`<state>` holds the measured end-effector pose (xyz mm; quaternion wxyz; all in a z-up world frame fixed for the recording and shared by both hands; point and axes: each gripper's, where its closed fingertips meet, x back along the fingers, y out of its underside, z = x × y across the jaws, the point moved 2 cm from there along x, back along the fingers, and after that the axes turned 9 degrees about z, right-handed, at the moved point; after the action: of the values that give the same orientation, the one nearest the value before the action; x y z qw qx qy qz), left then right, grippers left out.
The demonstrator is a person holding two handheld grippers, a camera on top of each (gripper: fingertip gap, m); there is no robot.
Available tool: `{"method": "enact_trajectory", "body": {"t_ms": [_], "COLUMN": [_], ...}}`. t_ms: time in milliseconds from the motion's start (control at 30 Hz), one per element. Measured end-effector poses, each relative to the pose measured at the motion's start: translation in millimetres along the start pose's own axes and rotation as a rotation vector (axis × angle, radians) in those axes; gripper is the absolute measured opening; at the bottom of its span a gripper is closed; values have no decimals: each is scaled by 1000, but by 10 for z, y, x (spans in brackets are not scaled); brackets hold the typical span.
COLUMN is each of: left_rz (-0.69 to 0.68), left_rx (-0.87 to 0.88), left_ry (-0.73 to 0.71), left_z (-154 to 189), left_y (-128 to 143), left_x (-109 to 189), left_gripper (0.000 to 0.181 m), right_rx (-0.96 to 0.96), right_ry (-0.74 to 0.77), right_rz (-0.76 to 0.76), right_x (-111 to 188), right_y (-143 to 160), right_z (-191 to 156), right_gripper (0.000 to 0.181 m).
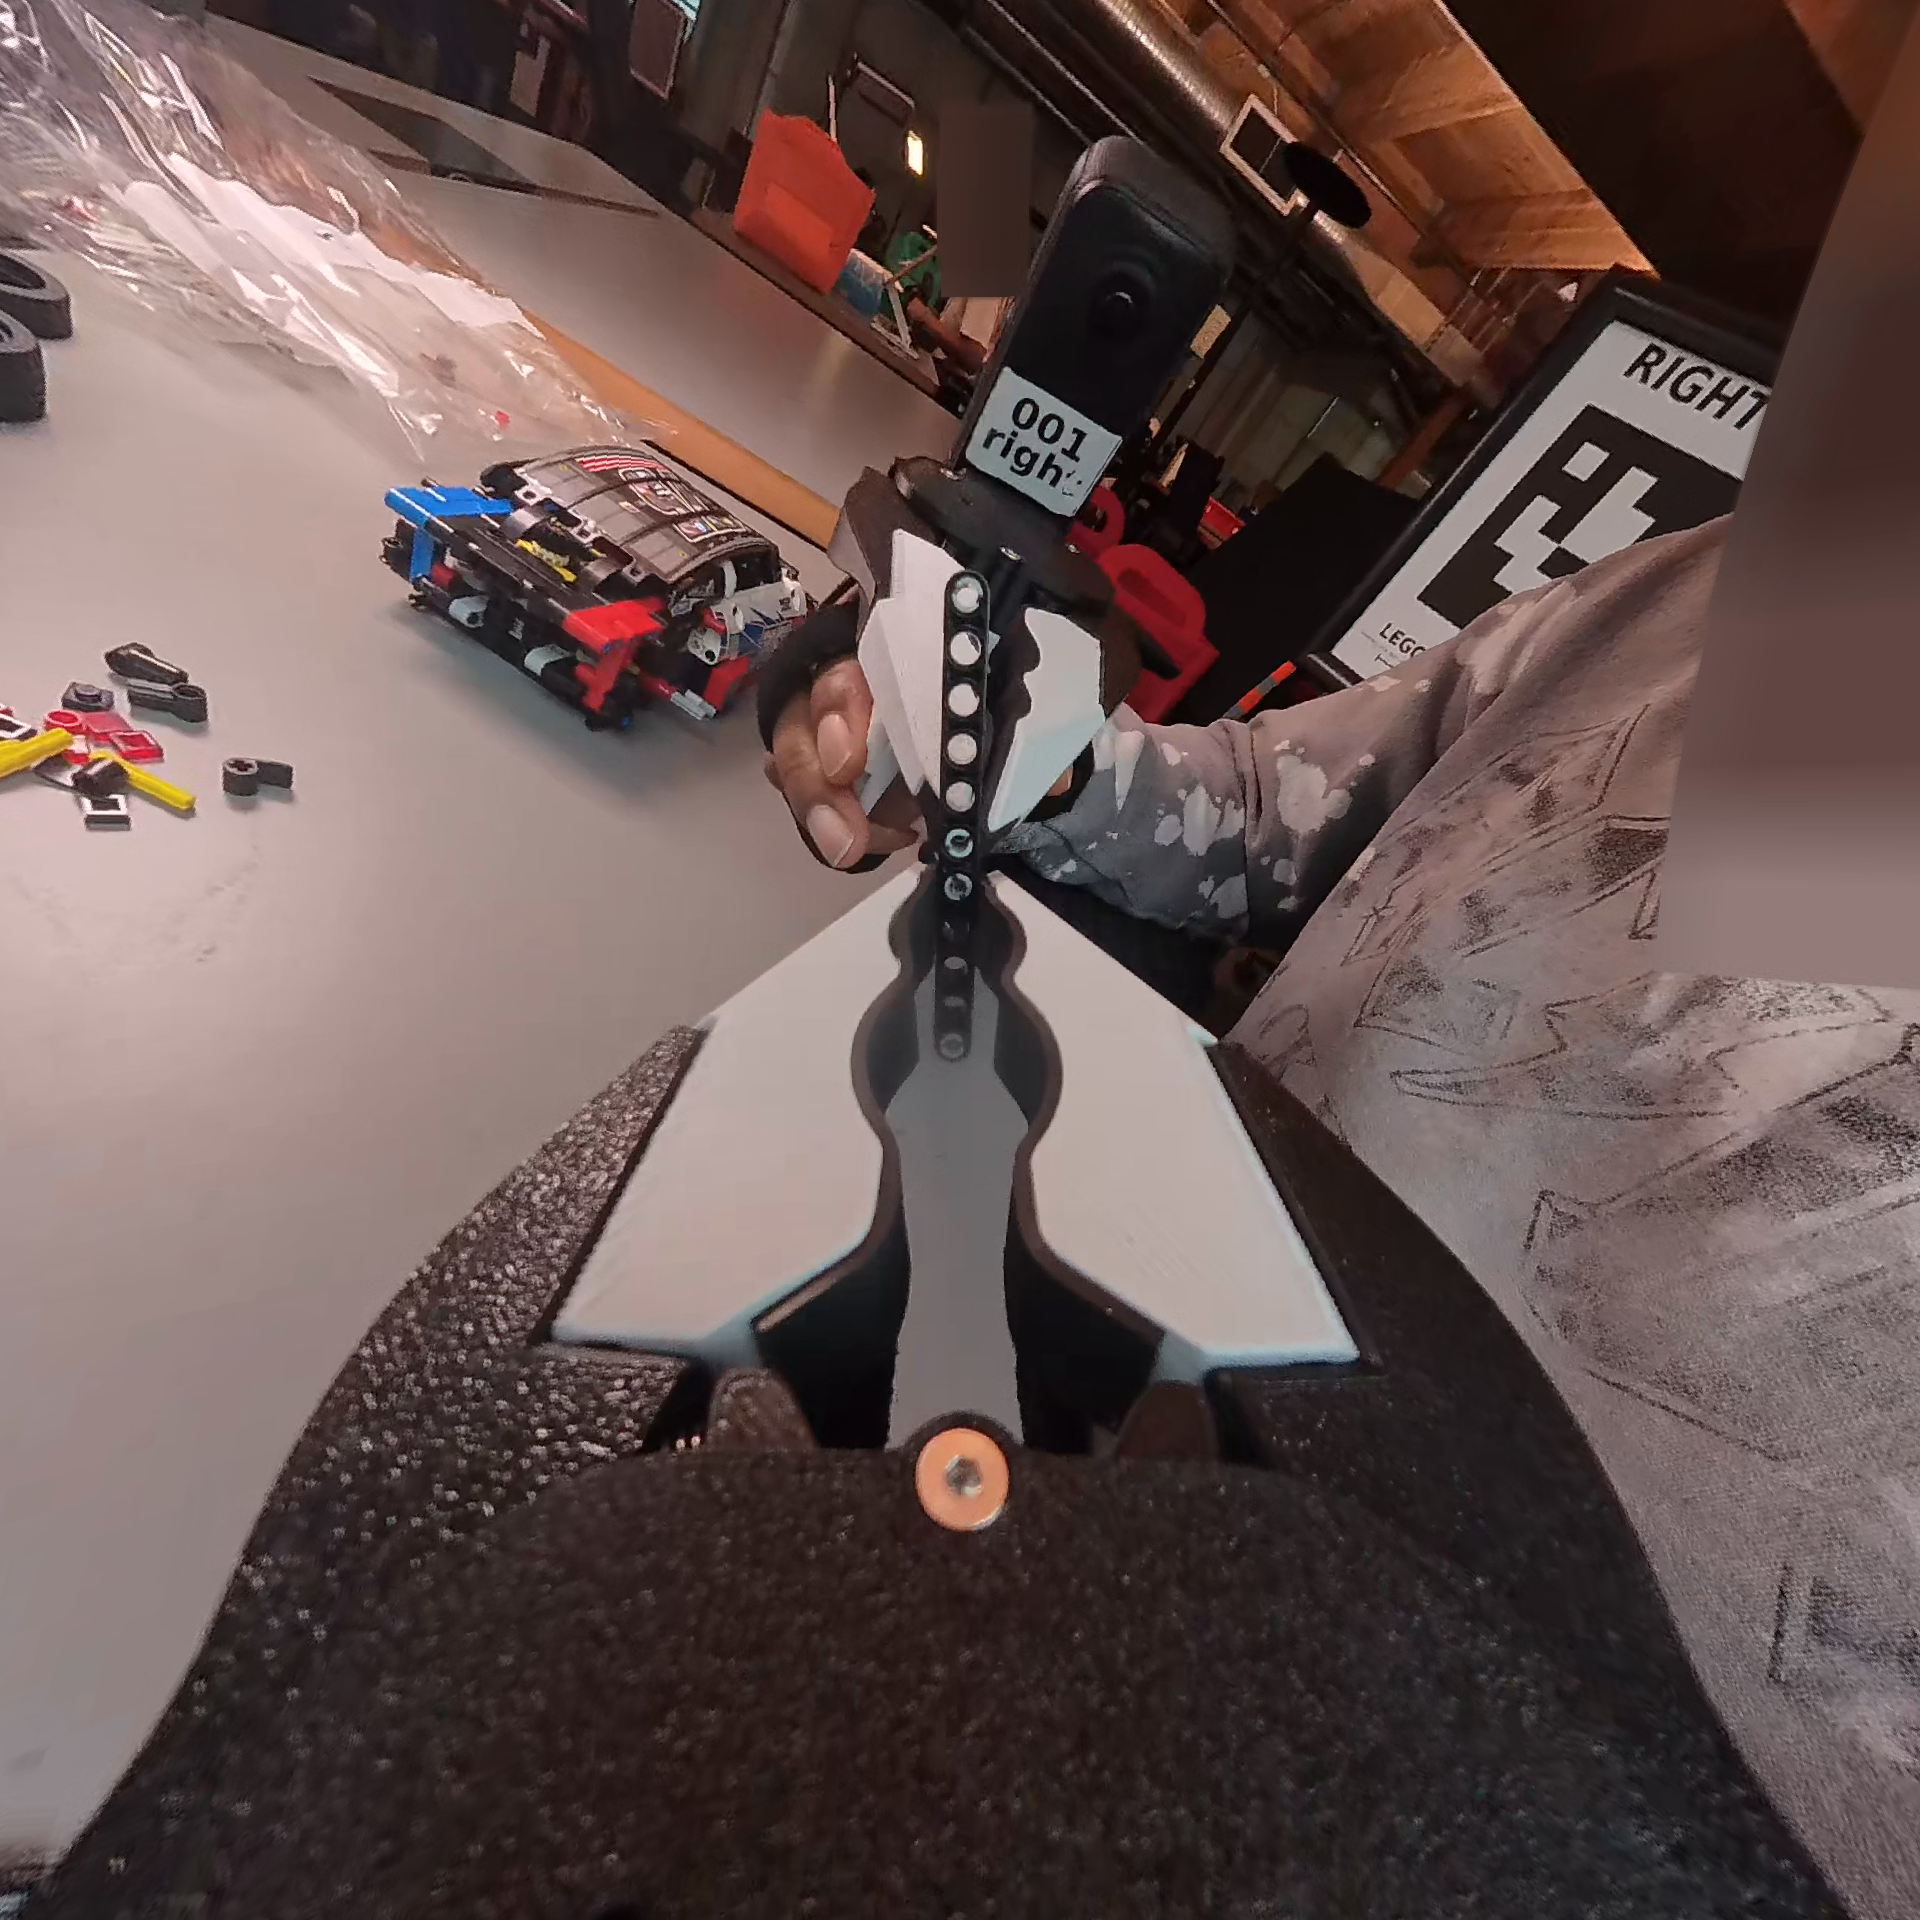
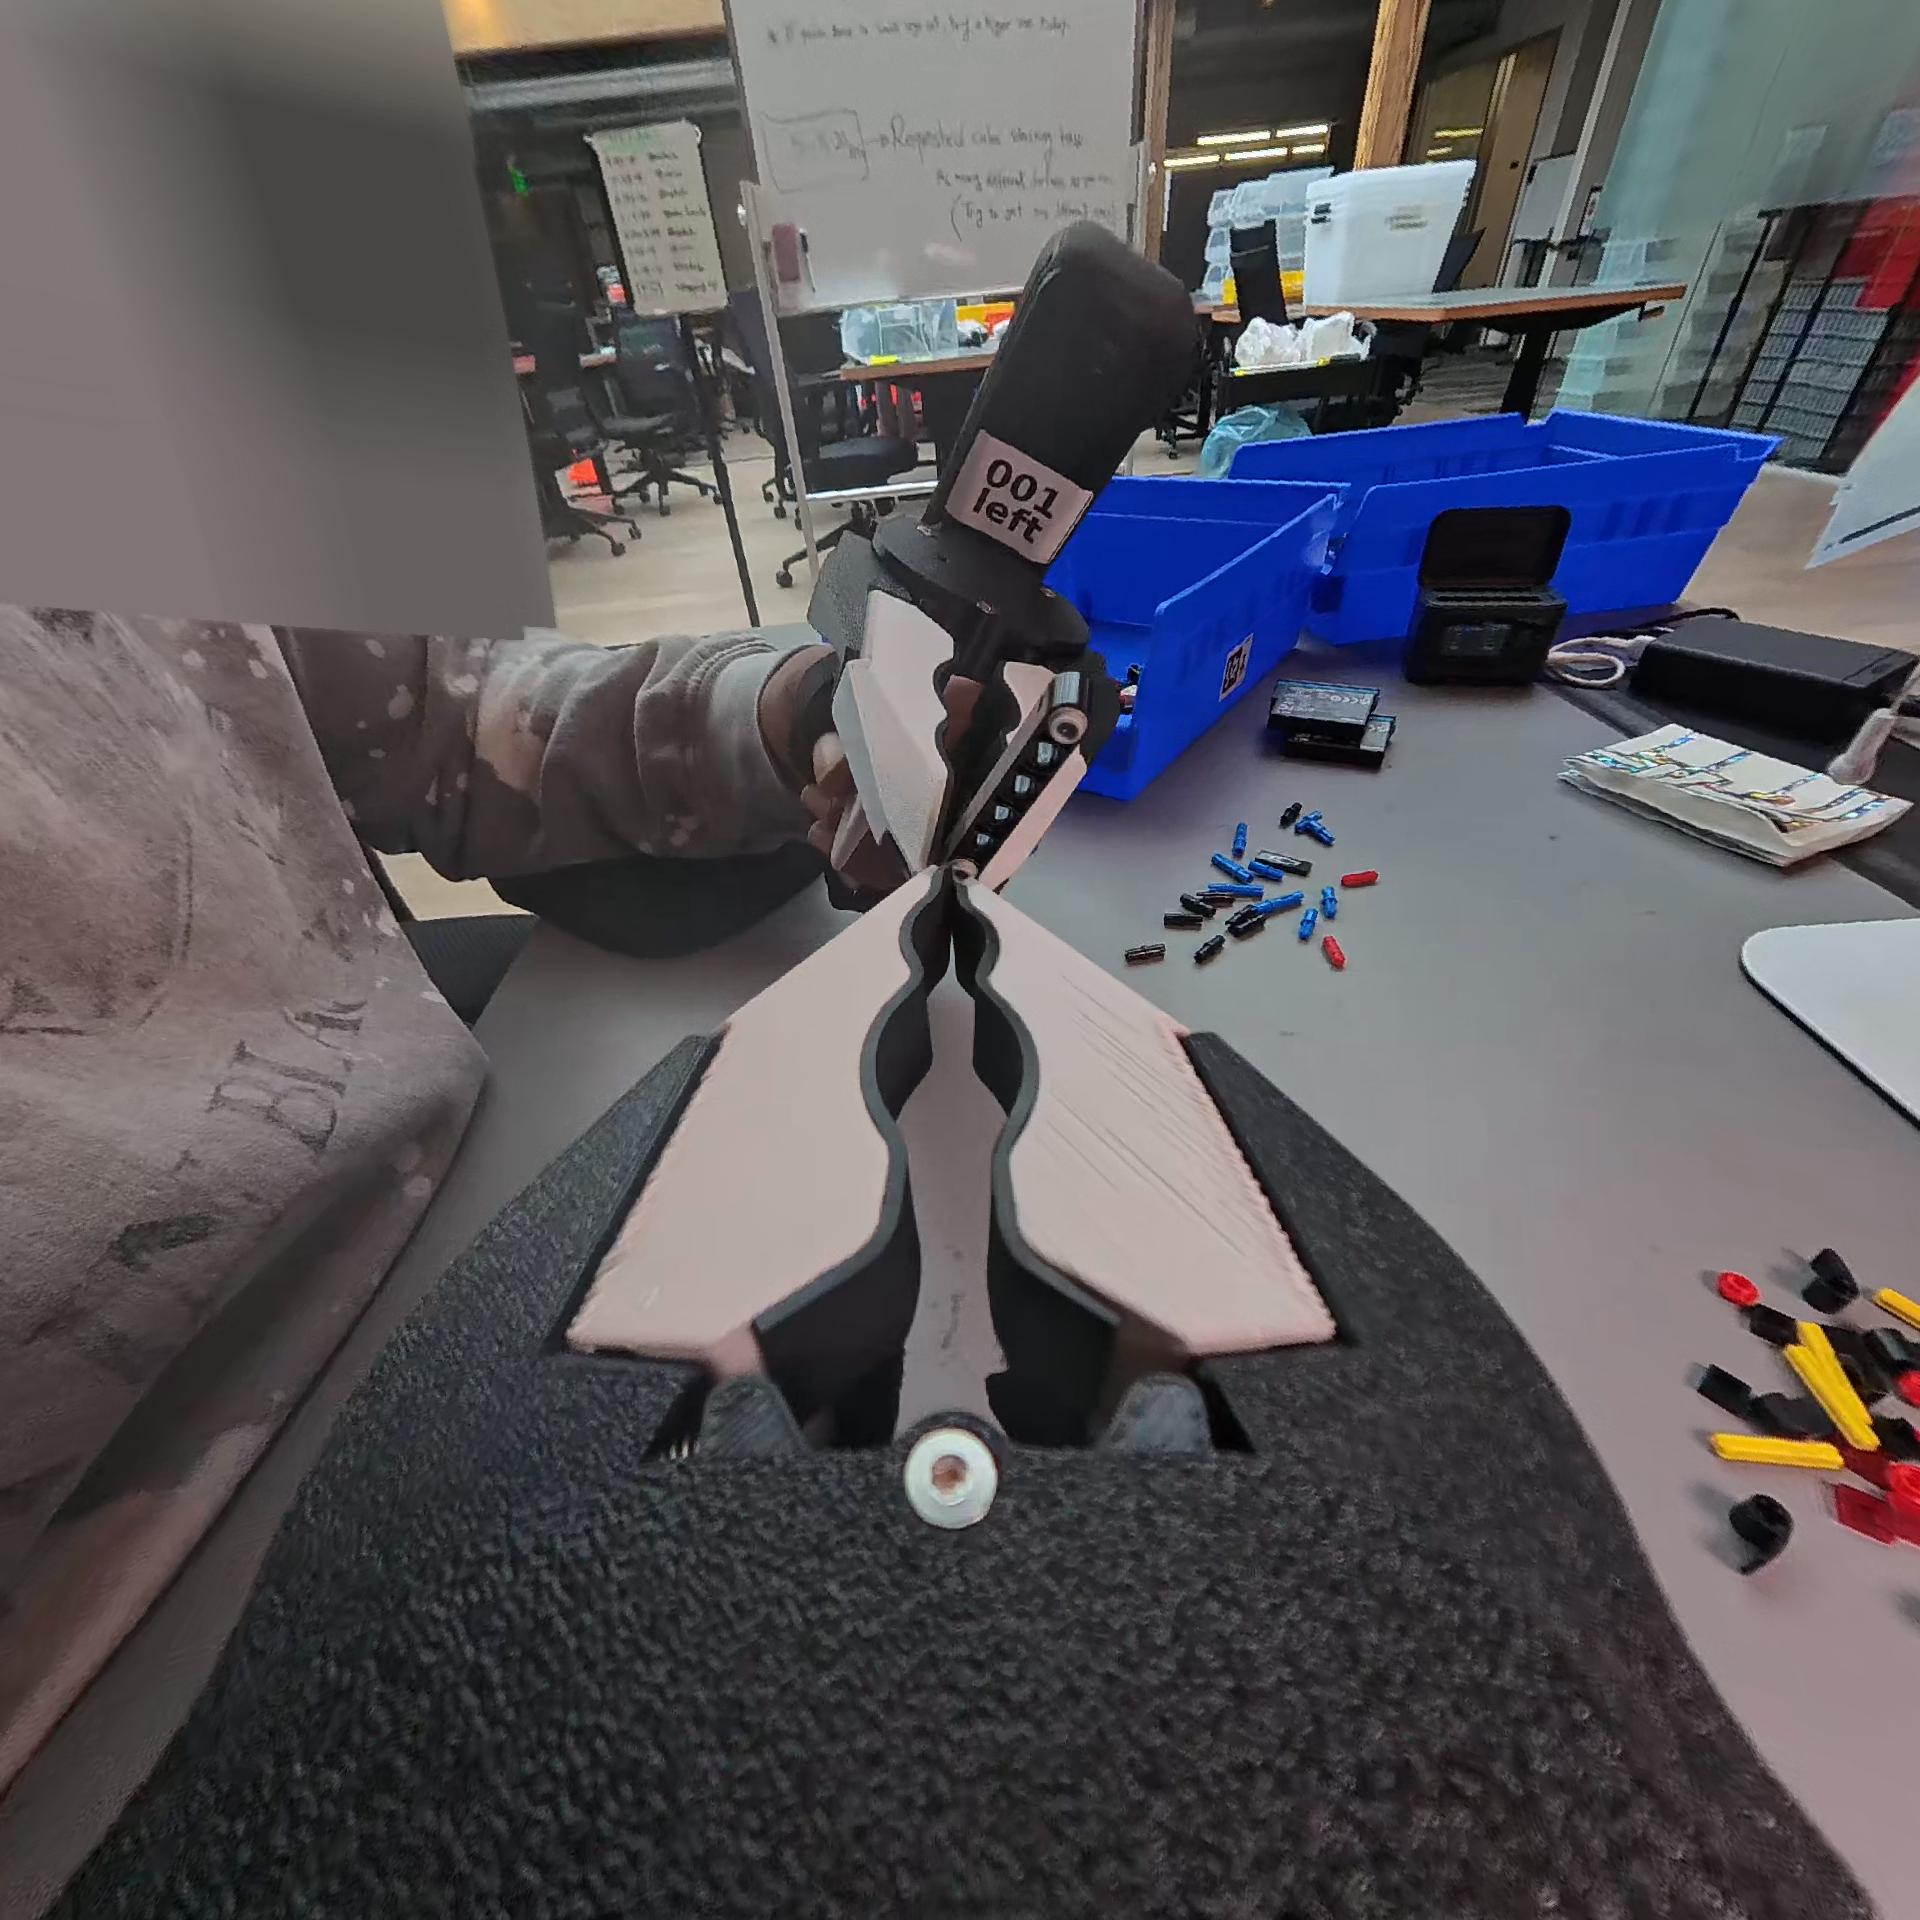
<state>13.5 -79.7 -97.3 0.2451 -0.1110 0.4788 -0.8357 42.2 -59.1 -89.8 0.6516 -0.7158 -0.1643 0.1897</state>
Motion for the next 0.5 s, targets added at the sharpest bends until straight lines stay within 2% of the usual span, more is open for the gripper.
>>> {"method": "enact_trajectory", "body": {"t_ms": [167,233,500], "left_rz": [5,-8,-24], "left_rx": [-13,-13,-12], "left_ry": [-16,-11,11], "left_z": [-28,-20,25], "left_y": [-17,17,55], "left_x": [24,-4,-40], "left_gripper": [4,4,4], "right_rx": [-29,-40,-72], "right_ry": [36,12,-40], "right_rz": [-3,-9,-8], "right_x": [48,-1,-2], "right_y": [-1,28,40], "right_z": [75,18,-36], "right_gripper": [0,10,5]}}
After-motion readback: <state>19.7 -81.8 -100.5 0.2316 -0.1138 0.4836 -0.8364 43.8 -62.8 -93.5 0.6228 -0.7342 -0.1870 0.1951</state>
